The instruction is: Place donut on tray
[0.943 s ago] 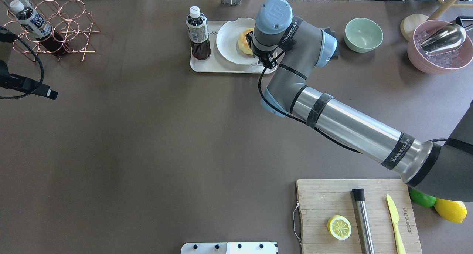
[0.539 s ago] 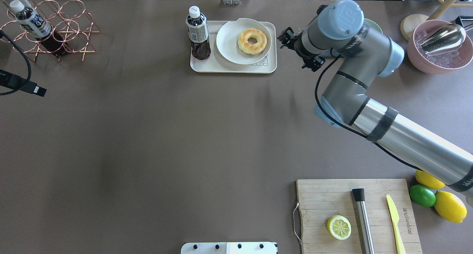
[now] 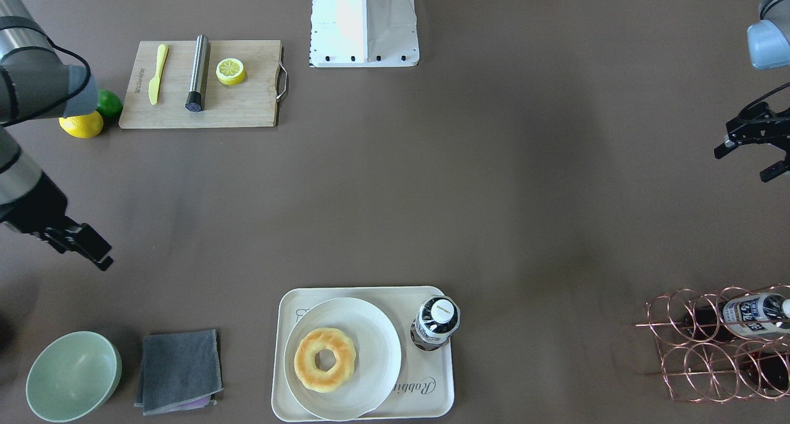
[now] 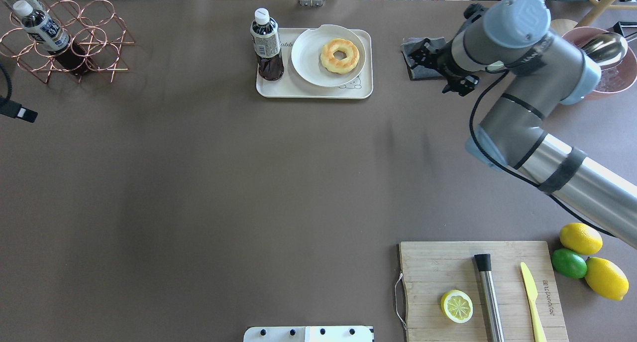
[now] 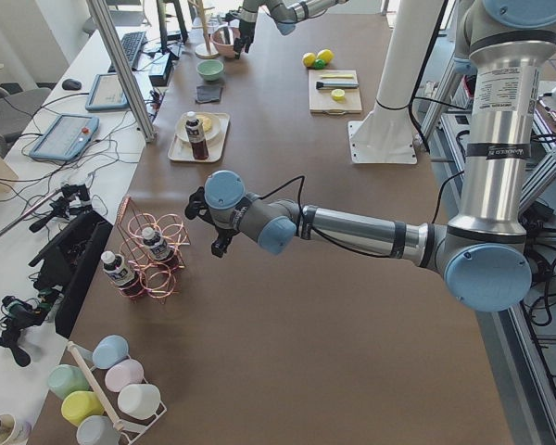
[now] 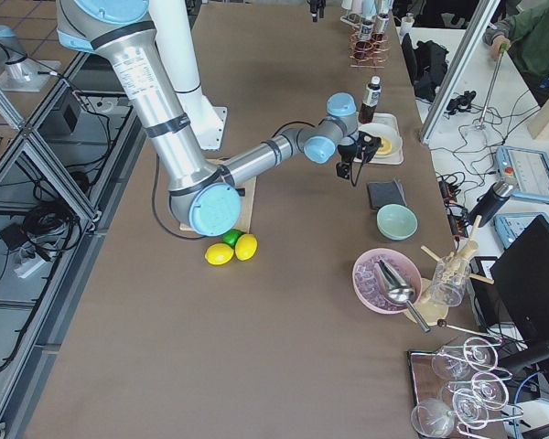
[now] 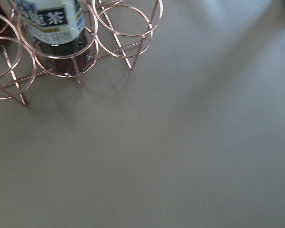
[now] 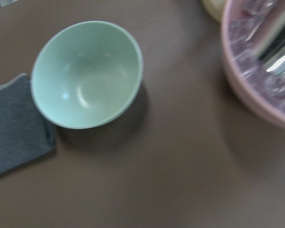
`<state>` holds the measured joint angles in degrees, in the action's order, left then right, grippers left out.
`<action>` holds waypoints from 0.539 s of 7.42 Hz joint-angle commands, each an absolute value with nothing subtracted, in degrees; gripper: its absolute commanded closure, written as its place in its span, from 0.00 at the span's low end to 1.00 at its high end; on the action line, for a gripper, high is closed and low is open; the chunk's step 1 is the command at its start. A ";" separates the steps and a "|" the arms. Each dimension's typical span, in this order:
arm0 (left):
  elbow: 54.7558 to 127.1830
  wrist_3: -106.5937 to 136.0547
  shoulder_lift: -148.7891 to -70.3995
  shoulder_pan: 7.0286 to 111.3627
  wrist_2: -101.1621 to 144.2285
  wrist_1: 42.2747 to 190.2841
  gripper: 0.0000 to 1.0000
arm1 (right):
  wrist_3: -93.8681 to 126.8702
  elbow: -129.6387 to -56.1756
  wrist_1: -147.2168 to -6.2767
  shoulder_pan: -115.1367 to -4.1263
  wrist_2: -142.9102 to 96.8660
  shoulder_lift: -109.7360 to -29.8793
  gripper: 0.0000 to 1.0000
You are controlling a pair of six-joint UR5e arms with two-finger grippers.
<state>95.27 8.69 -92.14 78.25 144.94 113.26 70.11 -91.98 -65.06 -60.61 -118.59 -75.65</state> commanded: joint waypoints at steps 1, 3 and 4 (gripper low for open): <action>92.99 5.45 -94.21 83.13 144.67 96.05 0.01 | 33.02 -91.16 -65.74 -76.92 -123.03 -89.61 0.00; 90.10 1.01 -94.39 84.47 134.53 95.62 0.01 | 14.24 -85.64 -66.09 -86.00 -124.89 -92.28 0.00; 87.04 -12.52 -96.05 84.81 130.12 95.28 0.01 | 4.41 -84.39 -71.84 -89.52 -126.63 -91.41 0.00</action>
<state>91.01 2.49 -94.28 84.10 138.16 96.32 21.57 -87.68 -66.26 -82.49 -124.23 -91.08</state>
